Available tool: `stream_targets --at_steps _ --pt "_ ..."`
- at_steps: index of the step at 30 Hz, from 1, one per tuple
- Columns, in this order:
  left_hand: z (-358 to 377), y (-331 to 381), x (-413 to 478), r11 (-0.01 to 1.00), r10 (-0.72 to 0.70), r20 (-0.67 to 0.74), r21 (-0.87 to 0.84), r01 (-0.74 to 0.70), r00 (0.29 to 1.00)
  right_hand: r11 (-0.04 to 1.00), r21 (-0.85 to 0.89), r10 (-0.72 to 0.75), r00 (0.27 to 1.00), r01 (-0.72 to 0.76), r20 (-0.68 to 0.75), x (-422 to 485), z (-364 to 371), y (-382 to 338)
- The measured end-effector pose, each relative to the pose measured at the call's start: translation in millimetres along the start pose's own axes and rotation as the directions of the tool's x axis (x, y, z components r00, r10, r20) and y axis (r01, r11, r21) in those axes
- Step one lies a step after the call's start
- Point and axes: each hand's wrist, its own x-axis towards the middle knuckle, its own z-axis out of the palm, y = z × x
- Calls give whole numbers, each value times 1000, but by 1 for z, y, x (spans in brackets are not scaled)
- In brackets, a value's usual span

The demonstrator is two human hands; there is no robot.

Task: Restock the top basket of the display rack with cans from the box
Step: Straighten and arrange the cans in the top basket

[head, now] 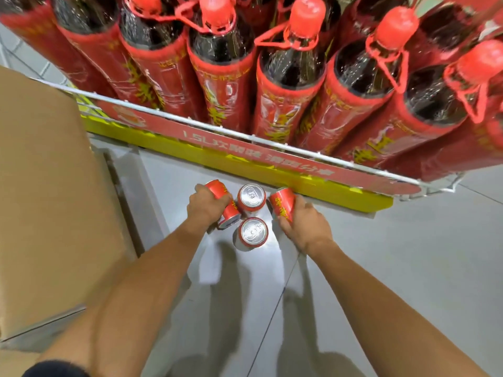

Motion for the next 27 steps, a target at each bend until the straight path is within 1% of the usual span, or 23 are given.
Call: stream_targets --at_steps 3,5,8,10,13,15,18,21,23,27 --pt "1 1 -3 992 -59 -5 -108 58 998 997 74 17 1000 -19 25 -3 -5 0" --pt "-11 1 -14 989 -68 1 -133 68 998 997 78 23 999 -26 35 -11 -19 0" --pt "-51 9 -46 988 -17 24 -156 21 1000 997 72 21 999 -23 24 -42 -61 -3" --pt "-91 26 -81 986 60 40 -160 -52 997 996 88 27 1000 -28 14 -75 -105 -11" --pt "-160 66 -150 957 221 60 -208 -204 973 997 82 1 1000 -1 0 -133 -195 -34" --pt "-213 105 -205 927 329 95 -224 -302 940 997 55 -60 998 61 -21 -174 -267 -56" --pt "-291 163 -281 859 462 110 -300 -414 880 985 -12 -172 984 171 -51 -239 -382 -95" --pt "-368 214 -342 795 564 115 -343 -500 818 963 -83 -264 958 256 -114 -302 -489 -135" --pt "-427 253 -389 758 612 93 -354 -548 786 944 -130 -322 933 303 -161 -341 -560 -160" --pt "-543 328 -472 666 721 53 -329 -670 691 936 -127 -349 903 327 -250 -409 -688 -203"
